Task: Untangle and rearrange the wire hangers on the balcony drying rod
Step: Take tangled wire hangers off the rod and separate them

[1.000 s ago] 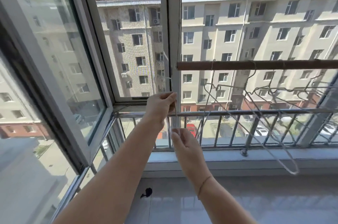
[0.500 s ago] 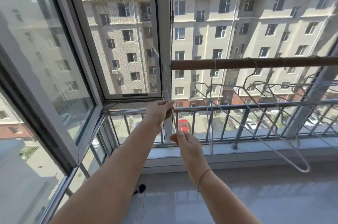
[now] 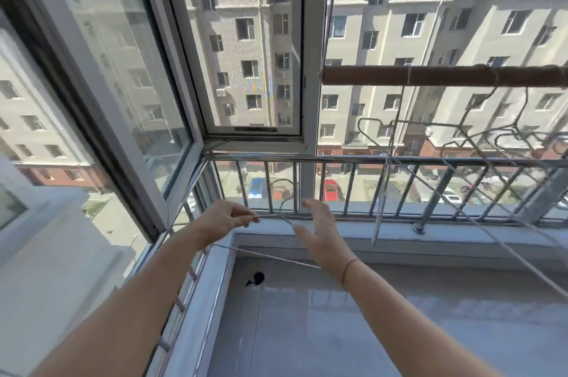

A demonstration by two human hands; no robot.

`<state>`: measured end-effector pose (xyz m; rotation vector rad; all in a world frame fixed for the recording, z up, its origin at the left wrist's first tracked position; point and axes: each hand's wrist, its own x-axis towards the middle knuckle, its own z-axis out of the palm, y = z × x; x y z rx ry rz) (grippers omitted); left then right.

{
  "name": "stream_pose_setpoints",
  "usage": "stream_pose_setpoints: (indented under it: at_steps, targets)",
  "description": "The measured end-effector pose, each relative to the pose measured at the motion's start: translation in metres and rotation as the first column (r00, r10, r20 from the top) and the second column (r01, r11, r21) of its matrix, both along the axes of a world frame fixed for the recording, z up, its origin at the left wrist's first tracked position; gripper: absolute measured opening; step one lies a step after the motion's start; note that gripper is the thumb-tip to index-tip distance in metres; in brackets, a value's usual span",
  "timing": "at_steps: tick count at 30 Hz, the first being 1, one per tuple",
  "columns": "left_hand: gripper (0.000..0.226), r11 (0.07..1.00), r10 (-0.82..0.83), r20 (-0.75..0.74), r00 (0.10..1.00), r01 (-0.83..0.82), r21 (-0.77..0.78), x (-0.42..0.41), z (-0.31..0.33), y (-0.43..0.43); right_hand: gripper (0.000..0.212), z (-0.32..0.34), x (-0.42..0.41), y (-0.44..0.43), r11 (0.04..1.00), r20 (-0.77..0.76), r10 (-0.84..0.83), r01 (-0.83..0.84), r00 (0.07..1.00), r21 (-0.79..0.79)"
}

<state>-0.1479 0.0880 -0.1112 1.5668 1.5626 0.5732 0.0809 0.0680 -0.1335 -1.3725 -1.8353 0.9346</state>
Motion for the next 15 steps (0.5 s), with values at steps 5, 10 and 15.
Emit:
stream_pose_setpoints:
  at_steps: [5,10,15]
  targets:
    - [0.013,0.992,-0.115,0.036,0.993,0.117,-0.055,-0.005,-0.003,-0.008,0.029,-0.013,-0.008,-0.003,0.982,-0.051,0.092,-0.099,0.994,-0.159]
    - [0.012,0.997,-0.077,0.093,0.993,0.076,0.017,0.008,-0.003,-0.011,0.022,-0.013,-0.005,-0.007,0.960,-0.273,0.040,-0.113,0.961,-0.257]
    - [0.018,0.958,0.055,-0.002,0.998,-0.053,0.283,0.028,-0.004,-0.011,0.025,-0.008,-0.005,-0.012,0.906,-0.497,-0.102,-0.126,0.862,-0.405]
